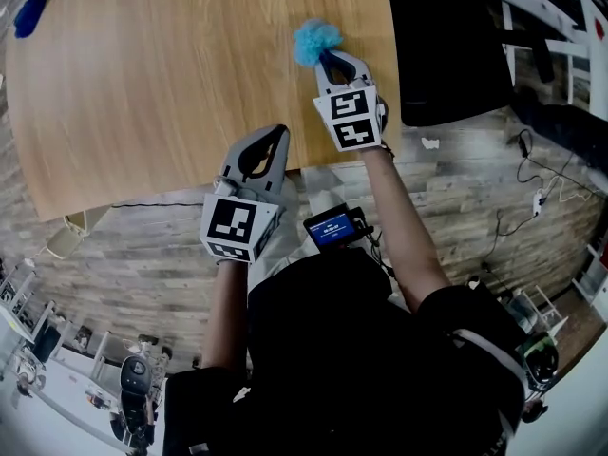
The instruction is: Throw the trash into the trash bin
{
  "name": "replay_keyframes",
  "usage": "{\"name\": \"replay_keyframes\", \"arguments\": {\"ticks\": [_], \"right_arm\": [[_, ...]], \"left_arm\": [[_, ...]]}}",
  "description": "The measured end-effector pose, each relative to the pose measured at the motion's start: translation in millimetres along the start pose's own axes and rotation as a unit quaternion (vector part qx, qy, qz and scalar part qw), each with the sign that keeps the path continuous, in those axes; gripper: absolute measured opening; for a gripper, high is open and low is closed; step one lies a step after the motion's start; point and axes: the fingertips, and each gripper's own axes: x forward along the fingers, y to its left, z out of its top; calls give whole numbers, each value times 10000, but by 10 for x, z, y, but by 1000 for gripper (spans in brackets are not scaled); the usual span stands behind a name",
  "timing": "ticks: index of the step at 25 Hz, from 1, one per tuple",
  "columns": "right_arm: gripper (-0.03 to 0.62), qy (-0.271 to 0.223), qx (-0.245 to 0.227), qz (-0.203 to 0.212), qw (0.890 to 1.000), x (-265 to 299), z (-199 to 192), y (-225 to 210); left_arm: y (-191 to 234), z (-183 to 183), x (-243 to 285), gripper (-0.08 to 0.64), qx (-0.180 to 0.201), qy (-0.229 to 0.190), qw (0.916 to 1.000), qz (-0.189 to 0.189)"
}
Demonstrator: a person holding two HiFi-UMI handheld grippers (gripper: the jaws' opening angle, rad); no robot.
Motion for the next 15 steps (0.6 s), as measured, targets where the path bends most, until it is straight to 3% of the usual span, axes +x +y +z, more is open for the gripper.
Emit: {"name": "replay_keyframes", "arguments": {"ticks": [9, 15], "right_arm": [[32, -348, 109, -104, 9993, -370, 238, -31], [32, -1024, 155, -222, 9944, -851, 782, -28]], "left_arm": [[-160, 81, -116, 8, 174, -90, 9997, -115], [-233, 457, -295, 8, 389, -551, 9976, -166]]}}
